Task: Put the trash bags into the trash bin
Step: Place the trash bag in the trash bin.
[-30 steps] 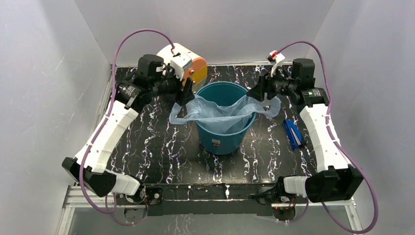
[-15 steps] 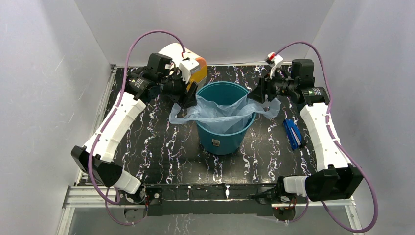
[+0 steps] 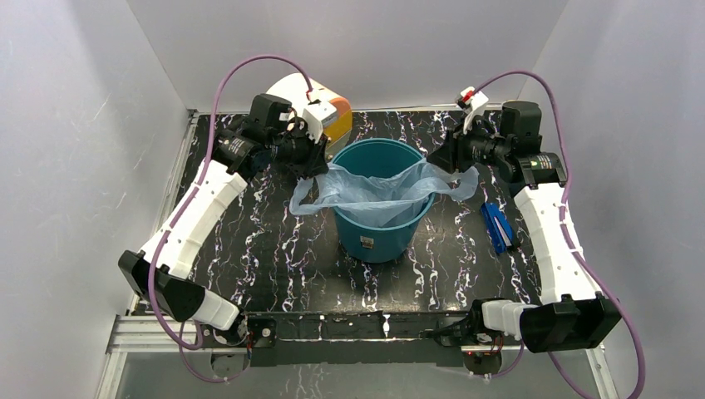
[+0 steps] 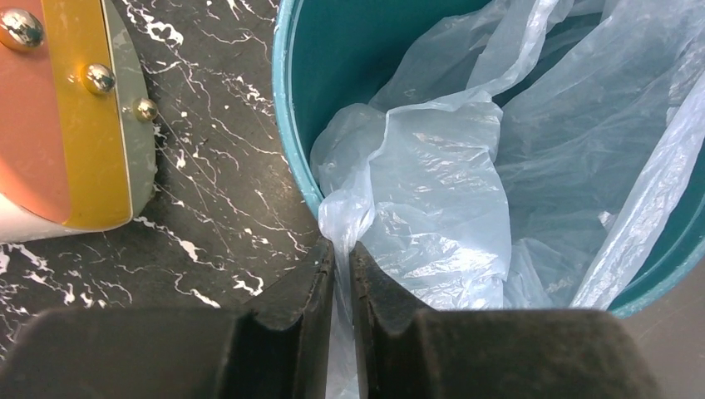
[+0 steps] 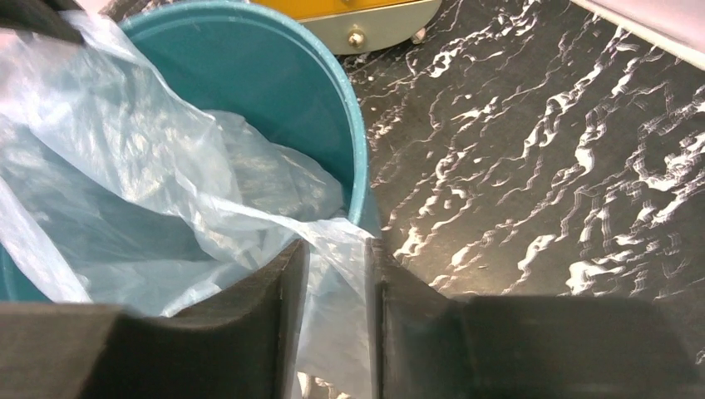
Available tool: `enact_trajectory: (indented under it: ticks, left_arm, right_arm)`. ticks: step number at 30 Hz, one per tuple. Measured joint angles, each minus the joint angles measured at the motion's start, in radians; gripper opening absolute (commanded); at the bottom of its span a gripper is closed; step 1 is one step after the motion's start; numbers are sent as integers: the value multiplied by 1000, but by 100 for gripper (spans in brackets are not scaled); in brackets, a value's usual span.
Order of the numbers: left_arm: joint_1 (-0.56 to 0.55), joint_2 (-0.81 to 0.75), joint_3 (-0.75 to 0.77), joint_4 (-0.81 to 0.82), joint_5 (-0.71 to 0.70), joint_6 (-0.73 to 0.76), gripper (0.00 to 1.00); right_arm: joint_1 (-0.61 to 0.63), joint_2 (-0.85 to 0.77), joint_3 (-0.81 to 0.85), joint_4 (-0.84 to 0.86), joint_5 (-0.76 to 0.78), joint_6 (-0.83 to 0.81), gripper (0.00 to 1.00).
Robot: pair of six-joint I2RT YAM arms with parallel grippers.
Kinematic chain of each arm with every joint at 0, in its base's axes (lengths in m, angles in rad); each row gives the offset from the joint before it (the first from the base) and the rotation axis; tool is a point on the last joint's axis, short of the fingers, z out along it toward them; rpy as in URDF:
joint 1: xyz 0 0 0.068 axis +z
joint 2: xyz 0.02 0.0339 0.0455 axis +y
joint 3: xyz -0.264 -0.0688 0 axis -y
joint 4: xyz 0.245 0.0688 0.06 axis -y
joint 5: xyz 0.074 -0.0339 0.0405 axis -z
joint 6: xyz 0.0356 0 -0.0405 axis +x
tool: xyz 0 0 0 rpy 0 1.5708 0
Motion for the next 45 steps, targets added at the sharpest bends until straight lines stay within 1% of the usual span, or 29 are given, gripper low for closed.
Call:
enact_trajectory:
  ticks: [1,2,4,6,9,11,16,21,24,26,29,33,35,36,37,40,45]
  left_arm:
    - [0,-2,-3,2,0,-3,10]
    - [0,-4,-7,7,-1,-5,8]
    - [0,-9,-13,16,-1,-6,5]
    - [0,-12,-13,23,0,-7,0]
    - [0,-18,-13,31,0,-9,0]
    - [0,-20,-13,34,0,-14,0]
    - [0,-25,-13,36,-10,-26,0]
    - [0,-40,-22,62,-27,-43,0]
    - [0,-58,-37,81,-37,-59,0]
    - [0,-64,-42,92,-38,-67,0]
    - [0,-67,-50,109,-38,-78,0]
    - [0,-68,-66,116,-43,-88,0]
    - [0,-68,-67,117,-46,-92,0]
    - [0,-68,-67,117,-46,-92,0]
    - [0,-68,-67,119,-46,-92,0]
    - [0,-68,-67,123,-45,-93,0]
    - [0,-68,-67,130,-45,-93,0]
  right_arm:
    - [0,-1,0,2,1,5,68]
    - [0,-1,0,5,3,10,71]
    - [0,3,2,10,3,20,72]
    - [0,28,32,-6,0,25,73]
    - [0,105,124,-34,-22,21,76]
    - [0,140,151,-40,-53,11,78]
    - [0,141,147,-98,-126,-16,79]
    - [1,119,141,-135,-100,-45,78]
    - [1,109,117,-132,-98,-48,72]
    - [1,111,98,-126,-97,-35,71]
    - [1,132,100,-134,-84,-33,65]
    - [0,132,98,-128,-97,-21,64]
    - [0,118,93,-111,-114,-12,58]
    - [0,109,87,-102,-117,-11,57]
    - [0,98,81,-99,-119,-7,57]
    - [0,80,80,-96,-106,0,65]
    - [0,85,80,-75,-48,19,74]
